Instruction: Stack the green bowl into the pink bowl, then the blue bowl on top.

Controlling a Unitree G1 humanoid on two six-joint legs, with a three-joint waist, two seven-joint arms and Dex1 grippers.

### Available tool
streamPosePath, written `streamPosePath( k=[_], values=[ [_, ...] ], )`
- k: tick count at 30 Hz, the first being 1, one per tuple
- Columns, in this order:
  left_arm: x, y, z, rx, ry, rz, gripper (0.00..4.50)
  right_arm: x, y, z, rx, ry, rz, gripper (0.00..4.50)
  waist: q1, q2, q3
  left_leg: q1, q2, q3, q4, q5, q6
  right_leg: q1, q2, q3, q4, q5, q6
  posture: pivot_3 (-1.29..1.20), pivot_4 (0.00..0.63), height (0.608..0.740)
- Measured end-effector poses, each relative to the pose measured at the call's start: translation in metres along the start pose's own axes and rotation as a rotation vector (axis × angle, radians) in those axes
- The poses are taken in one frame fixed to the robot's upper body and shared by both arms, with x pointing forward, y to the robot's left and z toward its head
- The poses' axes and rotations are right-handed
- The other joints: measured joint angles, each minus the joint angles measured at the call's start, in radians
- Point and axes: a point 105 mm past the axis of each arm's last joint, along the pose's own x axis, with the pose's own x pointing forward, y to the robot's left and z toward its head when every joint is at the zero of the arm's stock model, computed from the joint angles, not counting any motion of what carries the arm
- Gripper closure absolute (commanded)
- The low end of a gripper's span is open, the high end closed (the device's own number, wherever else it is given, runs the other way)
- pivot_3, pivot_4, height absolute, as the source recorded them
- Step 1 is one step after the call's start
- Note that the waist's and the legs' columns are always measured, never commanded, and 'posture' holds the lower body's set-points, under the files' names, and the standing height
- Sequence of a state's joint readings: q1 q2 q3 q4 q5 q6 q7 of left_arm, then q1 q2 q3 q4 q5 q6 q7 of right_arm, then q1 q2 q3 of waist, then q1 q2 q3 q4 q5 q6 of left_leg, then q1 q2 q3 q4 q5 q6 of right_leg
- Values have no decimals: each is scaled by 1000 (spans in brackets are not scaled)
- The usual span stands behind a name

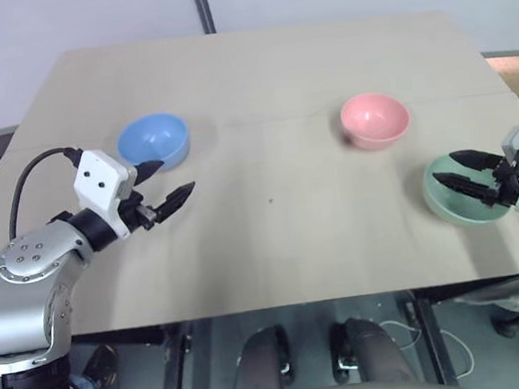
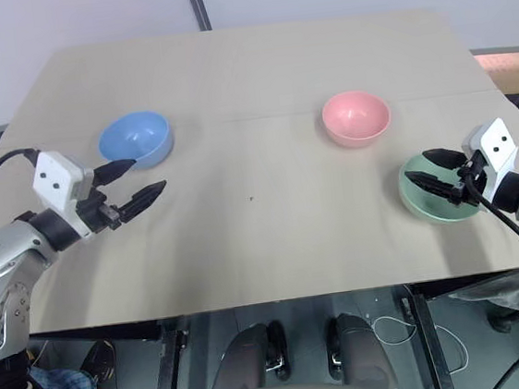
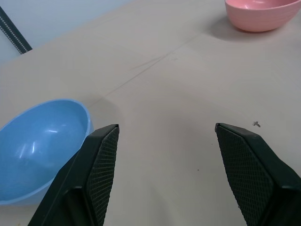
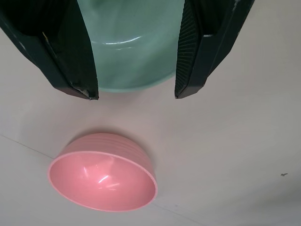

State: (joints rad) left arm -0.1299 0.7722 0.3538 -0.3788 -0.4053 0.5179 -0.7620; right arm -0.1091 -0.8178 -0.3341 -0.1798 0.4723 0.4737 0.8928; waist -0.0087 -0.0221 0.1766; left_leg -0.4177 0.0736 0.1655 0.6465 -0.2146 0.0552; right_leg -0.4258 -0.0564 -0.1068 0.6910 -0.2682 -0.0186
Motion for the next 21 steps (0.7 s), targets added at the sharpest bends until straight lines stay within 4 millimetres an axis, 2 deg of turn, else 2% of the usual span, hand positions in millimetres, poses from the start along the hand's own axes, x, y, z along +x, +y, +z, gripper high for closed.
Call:
streamPosePath(
  k=[21],
  values=[
    [4, -6, 3, -36, -46, -24, 1058, 1, 3, 7, -27, 9, 10, 1643, 0, 0, 0, 0, 0, 0, 0, 1, -2, 0, 0, 0, 0, 0, 0, 0, 150, 739]
  ],
)
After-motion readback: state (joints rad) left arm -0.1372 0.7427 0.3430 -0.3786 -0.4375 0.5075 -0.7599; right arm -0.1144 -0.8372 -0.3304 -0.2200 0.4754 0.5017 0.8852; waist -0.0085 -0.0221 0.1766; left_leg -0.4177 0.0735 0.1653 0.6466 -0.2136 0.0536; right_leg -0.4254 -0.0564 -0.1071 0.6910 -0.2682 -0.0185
